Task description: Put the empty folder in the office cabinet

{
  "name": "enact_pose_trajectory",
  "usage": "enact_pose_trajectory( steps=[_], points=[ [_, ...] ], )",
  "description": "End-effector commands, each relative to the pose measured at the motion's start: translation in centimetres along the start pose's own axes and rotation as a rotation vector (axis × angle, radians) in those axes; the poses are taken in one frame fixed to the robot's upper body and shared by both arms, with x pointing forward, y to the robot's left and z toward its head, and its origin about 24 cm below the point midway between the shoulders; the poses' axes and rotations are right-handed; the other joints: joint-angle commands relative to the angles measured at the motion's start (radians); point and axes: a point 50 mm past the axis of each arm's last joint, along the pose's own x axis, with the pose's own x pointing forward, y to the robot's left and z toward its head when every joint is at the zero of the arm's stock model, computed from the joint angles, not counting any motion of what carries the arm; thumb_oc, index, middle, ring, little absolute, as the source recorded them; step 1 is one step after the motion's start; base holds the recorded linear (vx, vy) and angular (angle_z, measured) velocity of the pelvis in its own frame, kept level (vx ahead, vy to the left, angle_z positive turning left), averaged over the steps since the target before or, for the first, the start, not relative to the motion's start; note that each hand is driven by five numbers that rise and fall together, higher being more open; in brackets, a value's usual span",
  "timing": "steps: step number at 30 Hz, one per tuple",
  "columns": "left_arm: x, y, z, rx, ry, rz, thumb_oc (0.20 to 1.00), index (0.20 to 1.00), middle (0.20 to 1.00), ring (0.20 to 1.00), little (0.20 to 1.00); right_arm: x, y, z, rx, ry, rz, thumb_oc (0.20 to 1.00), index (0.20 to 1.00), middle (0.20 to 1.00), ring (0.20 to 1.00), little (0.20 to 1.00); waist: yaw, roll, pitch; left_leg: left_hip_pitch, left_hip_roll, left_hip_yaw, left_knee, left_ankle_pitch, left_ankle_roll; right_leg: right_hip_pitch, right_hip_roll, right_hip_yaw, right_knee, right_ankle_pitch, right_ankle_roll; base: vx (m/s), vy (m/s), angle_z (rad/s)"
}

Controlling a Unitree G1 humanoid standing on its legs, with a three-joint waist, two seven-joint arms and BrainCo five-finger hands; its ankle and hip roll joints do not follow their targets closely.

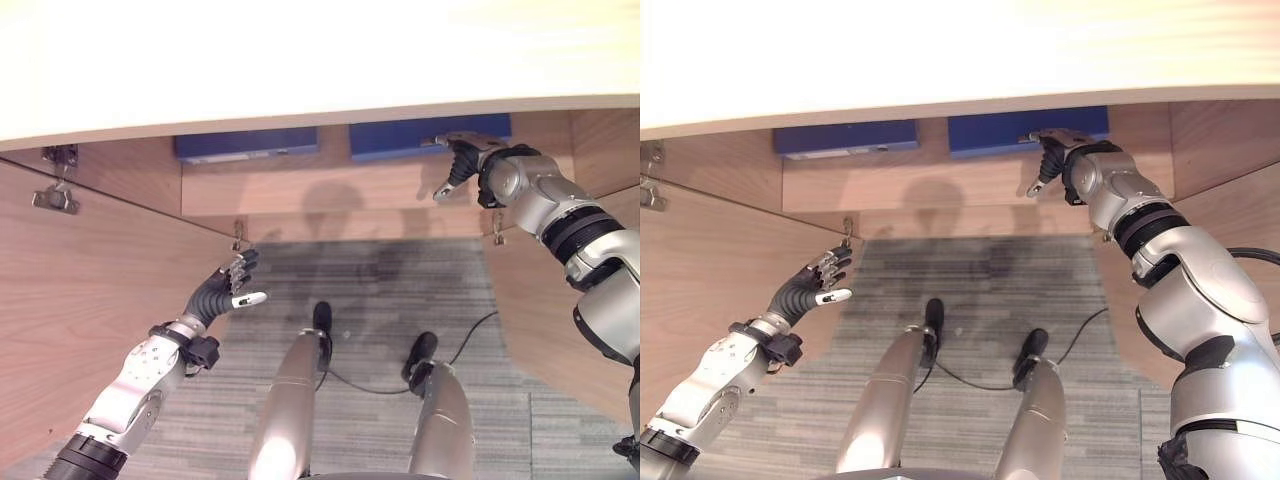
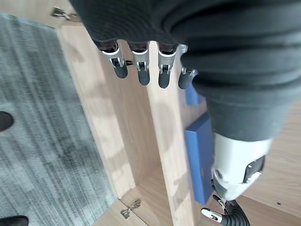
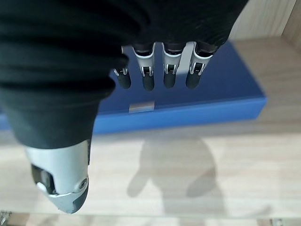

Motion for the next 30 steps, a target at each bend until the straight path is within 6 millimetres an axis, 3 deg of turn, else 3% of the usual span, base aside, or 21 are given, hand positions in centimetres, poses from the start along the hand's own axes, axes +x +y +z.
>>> enact_pose_trajectory(
  steps=[1,9,18,20,22,26,27,28,30],
  points=[
    [-0.7,0.3,1.1,0.049,-0.044,-0.009,1.000,1.000,1.000,1.000,1.000,0.1,-3.8,-0.1,-0.090,0.051,-0.169,1.000,1.000,1.000,1.000,1.000,0.017,-0.001,-0.008,-0.035,0.055,-0.076,-0.020,-0.044,-0.043,0.056,-0.040,-0.019,-0.175,0.121,0.041,0.00,0.000,0.00],
    [-0.6,0.1,0.7,0.037,-0.048,0.002,1.000,1.000,1.000,1.000,1.000,-0.2,-6.3,-2.5,0.035,0.195,-0.301,1.000,1.000,1.000,1.000,1.000,0.039,0.004,0.003,-0.038,0.050,-0.075,-0.053,-0.014,-0.047,0.052,-0.032,-0.028,-0.200,0.134,0.043,0.00,0.000,-0.01],
    [-0.3,0.3,-0.8,0.012,-0.019,0.078,1.000,1.000,1.000,1.000,1.000,0.3,-5.3,1.9,0.144,0.009,-0.411,1.000,1.000,1.000,1.000,1.000,0.023,-0.009,0.012,0.030,0.053,-0.063,-0.137,0.011,-0.054,0.105,-0.012,-0.029,-0.262,0.152,0.044,0.00,-0.005,0.00],
    [-0.4,0.6,-1.2,0.021,0.001,0.083,1.000,1.000,1.000,1.000,1.000,0.2,-4.2,2.7,0.094,-0.027,-0.385,1.000,1.000,1.000,1.000,1.000,0.007,-0.032,-0.003,0.113,0.056,-0.057,-0.224,0.036,-0.063,0.186,0.009,-0.046,-0.342,0.174,0.053,0.05,-0.072,-0.05],
    [-0.6,0.5,-1.2,0.018,0.001,0.074,1.000,1.000,1.000,1.000,1.000,0.5,-2.4,2.0,0.091,0.009,-0.335,1.000,1.000,1.000,1.000,1.000,0.003,-0.041,-0.016,0.170,0.056,-0.051,-0.275,0.055,-0.071,0.241,0.023,-0.064,-0.391,0.189,0.062,0.07,-0.066,-0.02],
    [-0.7,0.3,-1.8,0.015,0.029,0.054,1.000,1.000,1.000,1.000,1.000,0.9,0.9,2.4,0.135,0.002,-0.249,1.000,1.000,1.000,1.000,1.000,-0.010,-0.059,-0.030,0.289,0.052,-0.039,-0.363,0.086,-0.080,0.349,0.056,-0.079,-0.473,0.207,0.069,0.05,-0.051,-0.10],
    [-0.5,0.0,-2.1,0.012,0.035,0.043,1.000,1.000,1.000,1.000,1.000,1.0,2.4,2.7,0.169,-0.003,-0.216,1.000,1.000,1.000,1.000,1.000,-0.019,-0.071,-0.038,0.317,0.050,-0.020,-0.390,0.125,-0.077,0.380,0.064,-0.097,-0.507,0.230,0.060,-0.02,-0.041,-0.12],
    [-0.5,0.0,-2.1,0.013,0.036,0.043,1.000,1.000,1.000,1.000,1.000,1.0,2.4,2.7,0.170,-0.003,-0.216,1.000,1.000,1.000,1.000,1.000,-0.019,-0.072,-0.036,0.321,0.049,-0.020,-0.394,0.128,-0.077,0.383,0.064,-0.098,-0.510,0.232,0.060,-0.02,-0.037,-0.13],
    [-0.5,-0.2,-2.5,0.007,0.049,0.037,1.000,1.000,1.000,1.000,1.000,0.9,4.4,3.0,0.205,-0.008,-0.170,1.000,1.000,1.000,1.000,1.000,-0.029,-0.081,-0.054,0.369,0.059,-0.013,-0.428,0.138,-0.081,0.426,0.087,-0.098,-0.542,0.230,0.061,0.06,-0.050,-0.14]
  ],
)
